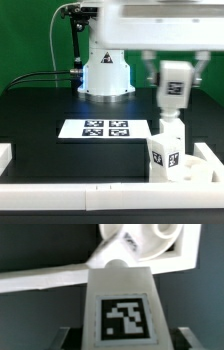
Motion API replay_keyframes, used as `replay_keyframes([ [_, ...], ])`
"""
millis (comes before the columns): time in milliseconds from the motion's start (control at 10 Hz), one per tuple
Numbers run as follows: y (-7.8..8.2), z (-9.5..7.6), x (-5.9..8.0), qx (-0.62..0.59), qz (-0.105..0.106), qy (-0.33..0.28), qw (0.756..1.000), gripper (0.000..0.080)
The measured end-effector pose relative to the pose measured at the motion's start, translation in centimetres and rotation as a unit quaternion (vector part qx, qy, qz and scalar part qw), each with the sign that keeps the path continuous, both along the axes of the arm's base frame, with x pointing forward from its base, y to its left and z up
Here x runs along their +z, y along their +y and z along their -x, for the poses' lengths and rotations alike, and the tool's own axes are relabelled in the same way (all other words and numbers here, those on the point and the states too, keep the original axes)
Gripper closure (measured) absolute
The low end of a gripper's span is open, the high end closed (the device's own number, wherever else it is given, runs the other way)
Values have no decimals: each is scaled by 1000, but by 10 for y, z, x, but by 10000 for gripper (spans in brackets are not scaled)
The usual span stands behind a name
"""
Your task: Assemble stool
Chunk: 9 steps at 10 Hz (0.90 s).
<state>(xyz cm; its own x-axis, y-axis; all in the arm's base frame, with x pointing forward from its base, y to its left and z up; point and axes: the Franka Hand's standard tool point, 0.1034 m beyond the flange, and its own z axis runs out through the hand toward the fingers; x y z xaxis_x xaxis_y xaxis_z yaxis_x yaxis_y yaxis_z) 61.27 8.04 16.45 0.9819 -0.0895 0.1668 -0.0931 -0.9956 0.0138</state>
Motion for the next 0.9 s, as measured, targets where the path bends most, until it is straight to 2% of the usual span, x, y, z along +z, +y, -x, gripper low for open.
replay_keyframes([
  [200, 22, 0, -12, 7, 2, -22, 1000, 469],
  [600, 21, 2, -15, 5, 1, -20, 1000, 469],
  [800, 27, 12, -35, 5, -2, -26, 1000, 469],
  [900, 26, 12, -38, 4, -1, -26, 1000, 469],
])
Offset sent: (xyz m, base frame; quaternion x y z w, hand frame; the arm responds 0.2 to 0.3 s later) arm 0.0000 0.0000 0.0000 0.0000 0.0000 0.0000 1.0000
